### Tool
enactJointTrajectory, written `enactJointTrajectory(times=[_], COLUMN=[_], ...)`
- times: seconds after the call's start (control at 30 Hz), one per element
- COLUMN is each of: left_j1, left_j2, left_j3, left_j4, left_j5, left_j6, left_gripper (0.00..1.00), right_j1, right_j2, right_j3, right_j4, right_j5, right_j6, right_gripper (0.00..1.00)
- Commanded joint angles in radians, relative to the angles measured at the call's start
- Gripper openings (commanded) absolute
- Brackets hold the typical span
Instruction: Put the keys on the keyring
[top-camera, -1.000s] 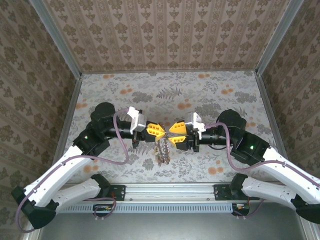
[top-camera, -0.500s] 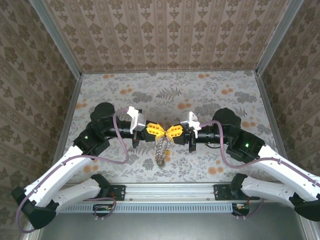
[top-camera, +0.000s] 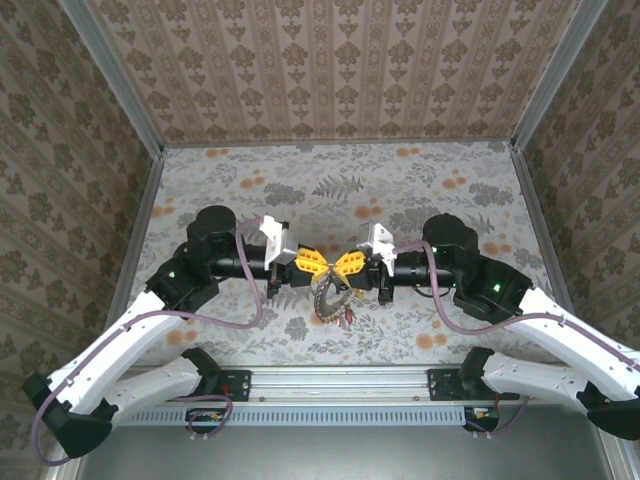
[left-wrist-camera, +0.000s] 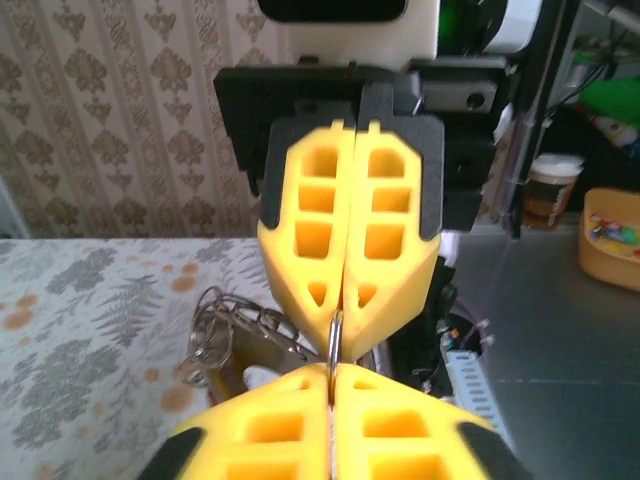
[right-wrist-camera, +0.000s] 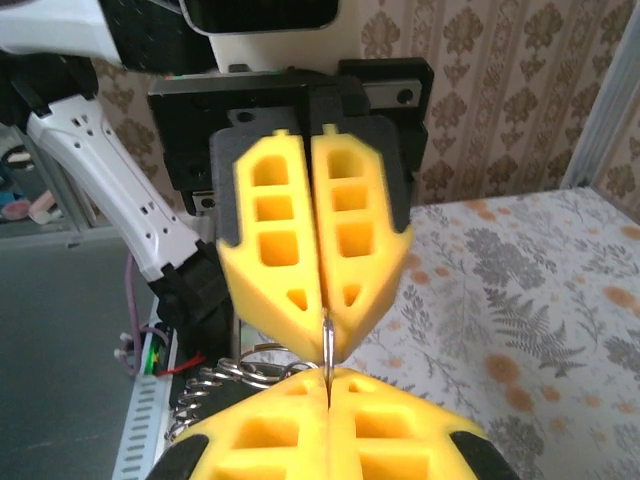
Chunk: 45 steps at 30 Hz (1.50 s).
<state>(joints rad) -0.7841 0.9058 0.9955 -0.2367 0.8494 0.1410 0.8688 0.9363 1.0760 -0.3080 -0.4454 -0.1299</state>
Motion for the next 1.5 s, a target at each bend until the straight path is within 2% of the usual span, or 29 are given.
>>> enactJointTrajectory(times=[0.0,0.1,0.3,0.63,0.8,0.87,1.0,1.13,1.3,1.33,1.4,1.47], left_j1=[-0.01,-0.041,-0.064,-0.078,-0.086,-0.09,-0.089,-0.09,-0.084,-0.076,-0.051,-0.024], left_j2=[-0.017,0.003,0.039,0.081,0.116,0.123,0.122,0.118,0.097,0.085,0.056,0.029], left_j3=[0.085,0.135,0.186,0.232,0.236,0.237,0.23,0.227,0.211,0.198,0.167,0.13], left_j4=[-0.199,-0.283,-0.319,-0.361,-0.395,-0.398,-0.384,-0.381,-0.355,-0.334,-0.274,-0.205], left_j5=[-0.153,-0.251,-0.29,-0.242,-0.182,-0.193,-0.198,-0.197,-0.172,-0.164,-0.119,-0.066], left_j6=[0.108,0.16,0.2,0.224,0.229,0.229,0.227,0.229,0.215,0.203,0.168,0.124], left_gripper=[0.23,0.28,0.3,0.3,0.3,0.3,0.25,0.0,0.0,0.0,0.0,0.0], right_j1=[0.003,0.003,0.005,0.008,0.008,0.008,0.007,0.008,0.007,0.007,0.008,0.008], right_j2=[0.008,0.044,0.109,0.143,0.162,0.165,0.159,0.16,0.148,0.144,0.131,0.119], right_j3=[0.092,0.137,0.205,0.238,0.251,0.251,0.242,0.237,0.224,0.217,0.195,0.173], right_j4=[-0.1,-0.175,-0.29,-0.317,-0.324,-0.324,-0.316,-0.313,-0.295,-0.286,-0.26,-0.242], right_j5=[0.044,0.054,0.042,0.036,0.023,0.011,-0.005,-0.01,-0.031,-0.039,-0.041,-0.031], right_j6=[-0.044,-0.067,-0.082,-0.089,-0.1,-0.102,-0.104,-0.107,-0.109,-0.108,-0.1,-0.093], right_gripper=[0.0,0.0,0.0,0.0,0.0,0.0,0.0,0.0,0.0,0.01,0.2,0.3])
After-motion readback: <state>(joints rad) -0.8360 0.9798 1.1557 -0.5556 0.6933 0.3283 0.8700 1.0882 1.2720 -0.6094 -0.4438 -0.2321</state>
